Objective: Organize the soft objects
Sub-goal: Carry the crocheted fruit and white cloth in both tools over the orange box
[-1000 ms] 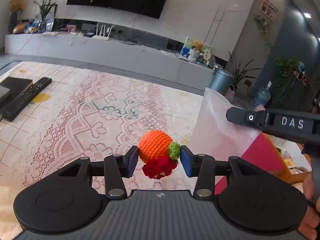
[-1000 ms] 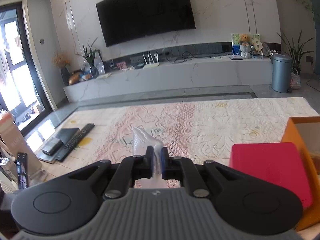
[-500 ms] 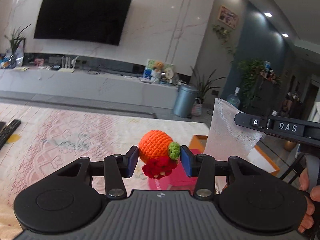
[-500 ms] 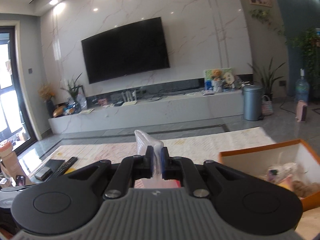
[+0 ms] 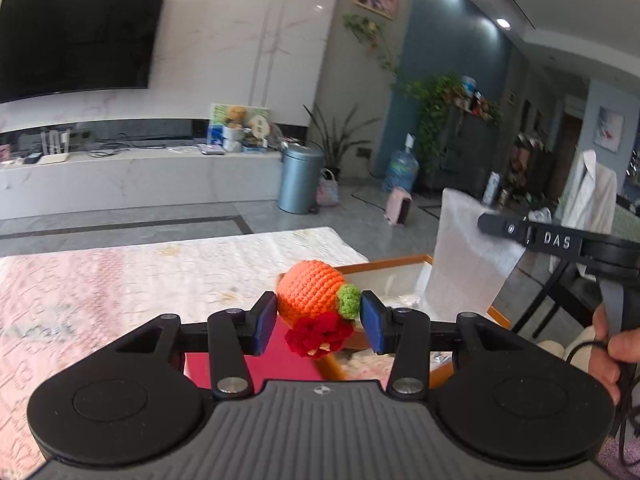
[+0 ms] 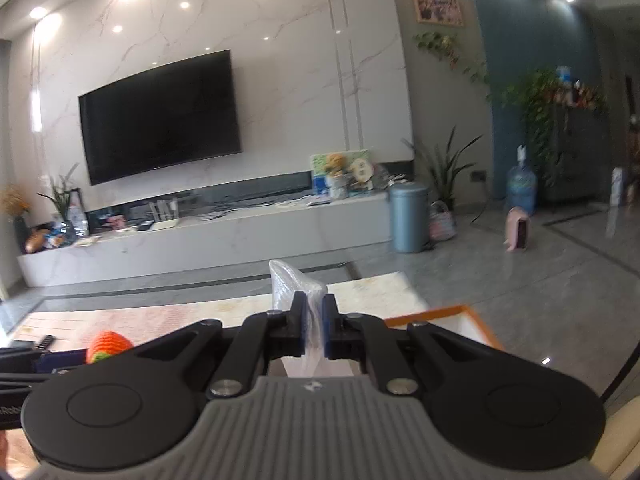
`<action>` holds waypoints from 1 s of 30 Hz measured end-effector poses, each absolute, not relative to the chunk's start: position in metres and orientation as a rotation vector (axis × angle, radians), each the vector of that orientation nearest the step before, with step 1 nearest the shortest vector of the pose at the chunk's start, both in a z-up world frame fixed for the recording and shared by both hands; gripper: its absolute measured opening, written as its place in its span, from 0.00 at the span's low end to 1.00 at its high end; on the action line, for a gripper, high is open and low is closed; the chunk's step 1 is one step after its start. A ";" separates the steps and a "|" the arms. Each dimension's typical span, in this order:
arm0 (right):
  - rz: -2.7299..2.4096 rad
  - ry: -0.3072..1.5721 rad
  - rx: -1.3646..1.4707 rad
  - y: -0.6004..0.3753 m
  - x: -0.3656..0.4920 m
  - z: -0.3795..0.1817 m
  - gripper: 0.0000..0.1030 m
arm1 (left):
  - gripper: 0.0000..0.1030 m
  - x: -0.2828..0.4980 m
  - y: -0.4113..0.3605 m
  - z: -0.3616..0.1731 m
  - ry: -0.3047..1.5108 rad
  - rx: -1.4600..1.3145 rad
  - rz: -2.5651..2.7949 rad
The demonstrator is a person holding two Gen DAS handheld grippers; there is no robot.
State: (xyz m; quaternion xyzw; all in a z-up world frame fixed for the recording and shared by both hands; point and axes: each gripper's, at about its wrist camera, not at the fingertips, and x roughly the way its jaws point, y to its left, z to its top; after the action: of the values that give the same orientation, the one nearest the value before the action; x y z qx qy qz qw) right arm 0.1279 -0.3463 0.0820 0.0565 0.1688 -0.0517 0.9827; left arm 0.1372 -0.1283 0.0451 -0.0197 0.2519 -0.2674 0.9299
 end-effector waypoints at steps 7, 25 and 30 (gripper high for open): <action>-0.187 0.366 0.047 -0.401 0.157 0.073 0.05 | 0.50 0.167 -0.168 0.032 0.555 0.009 -0.603; -0.114 0.762 0.120 -0.453 0.229 -0.036 0.06 | 0.50 0.217 -0.242 -0.042 0.848 0.251 -0.740; -0.086 0.843 0.116 -0.451 0.231 -0.057 0.06 | 0.50 0.221 -0.254 -0.054 0.888 0.320 -0.713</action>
State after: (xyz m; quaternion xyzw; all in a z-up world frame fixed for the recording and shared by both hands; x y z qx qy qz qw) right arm 0.2314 -0.4507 -0.0574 0.0564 0.4088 -0.0418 0.9099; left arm 0.2208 -0.2542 -0.0537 0.1506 0.4184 -0.3359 0.8303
